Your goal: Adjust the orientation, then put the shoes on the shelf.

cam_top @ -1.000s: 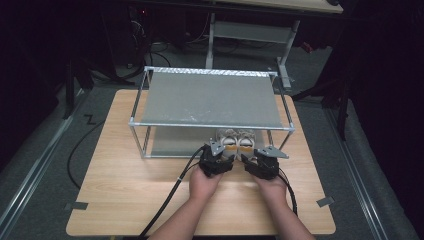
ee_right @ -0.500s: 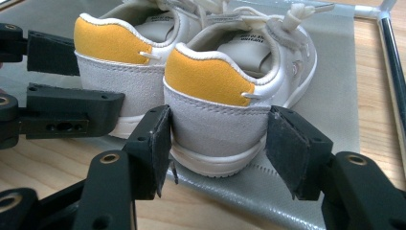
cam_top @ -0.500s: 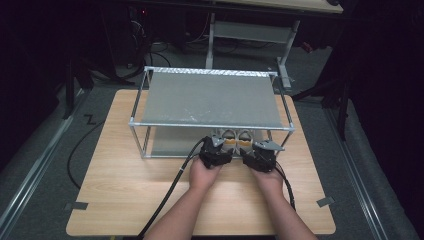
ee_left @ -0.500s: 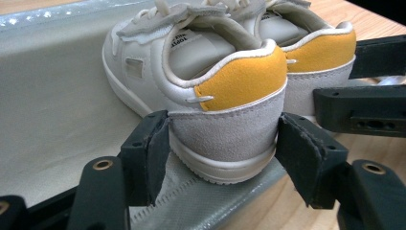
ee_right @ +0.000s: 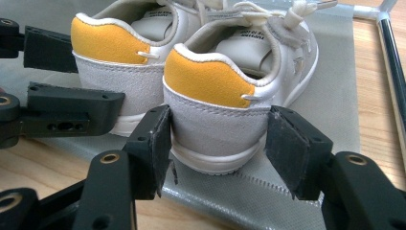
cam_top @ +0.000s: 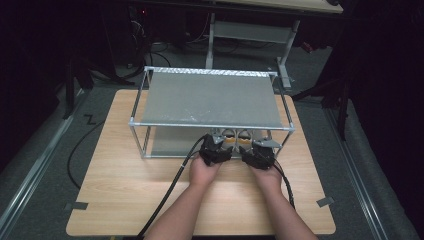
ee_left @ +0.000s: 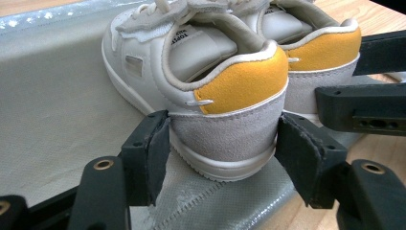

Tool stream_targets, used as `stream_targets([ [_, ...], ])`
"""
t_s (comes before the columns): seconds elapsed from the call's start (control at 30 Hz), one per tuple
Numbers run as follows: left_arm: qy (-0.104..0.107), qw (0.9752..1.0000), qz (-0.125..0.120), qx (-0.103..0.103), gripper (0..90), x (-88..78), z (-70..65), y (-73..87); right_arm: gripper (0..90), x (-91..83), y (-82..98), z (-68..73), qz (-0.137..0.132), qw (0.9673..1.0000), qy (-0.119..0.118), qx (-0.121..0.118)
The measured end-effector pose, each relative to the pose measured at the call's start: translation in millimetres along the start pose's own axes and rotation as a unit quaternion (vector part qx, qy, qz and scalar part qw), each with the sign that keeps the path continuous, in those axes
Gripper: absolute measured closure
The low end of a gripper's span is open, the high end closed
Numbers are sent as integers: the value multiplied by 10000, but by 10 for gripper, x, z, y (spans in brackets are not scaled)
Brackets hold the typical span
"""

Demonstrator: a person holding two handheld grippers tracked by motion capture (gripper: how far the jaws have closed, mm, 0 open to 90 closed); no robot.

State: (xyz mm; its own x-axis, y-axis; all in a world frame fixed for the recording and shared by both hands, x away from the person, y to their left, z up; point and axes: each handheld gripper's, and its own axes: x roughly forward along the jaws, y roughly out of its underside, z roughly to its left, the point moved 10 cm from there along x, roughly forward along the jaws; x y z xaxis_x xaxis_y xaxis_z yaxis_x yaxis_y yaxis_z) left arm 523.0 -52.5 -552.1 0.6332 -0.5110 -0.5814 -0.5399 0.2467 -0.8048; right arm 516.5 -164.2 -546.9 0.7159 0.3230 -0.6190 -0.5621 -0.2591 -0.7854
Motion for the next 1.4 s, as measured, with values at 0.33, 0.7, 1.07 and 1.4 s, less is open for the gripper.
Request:
stream_targets([
  [0.33, -60, 10000, -16, -15, 362, 0, -2, 4, 420, 4, -3, -7, -15, 10000, 32, -68],
  [0.7, -121, 9997, -173, -131, 359, -46, -26, -24, 447, -49, -20, -2, -57, 9999, 74, -79],
  [1.07, -21, 9999, -146, 1, 343, -137, -90, -13, 444, -168, -2, -23, -77, 9999, 101, -48],
  [1.4, 40, 9983, -60, 570, 319, -803, -132, 433, 407, -682, 320, -46, 59, 9999, 74, 48],
])
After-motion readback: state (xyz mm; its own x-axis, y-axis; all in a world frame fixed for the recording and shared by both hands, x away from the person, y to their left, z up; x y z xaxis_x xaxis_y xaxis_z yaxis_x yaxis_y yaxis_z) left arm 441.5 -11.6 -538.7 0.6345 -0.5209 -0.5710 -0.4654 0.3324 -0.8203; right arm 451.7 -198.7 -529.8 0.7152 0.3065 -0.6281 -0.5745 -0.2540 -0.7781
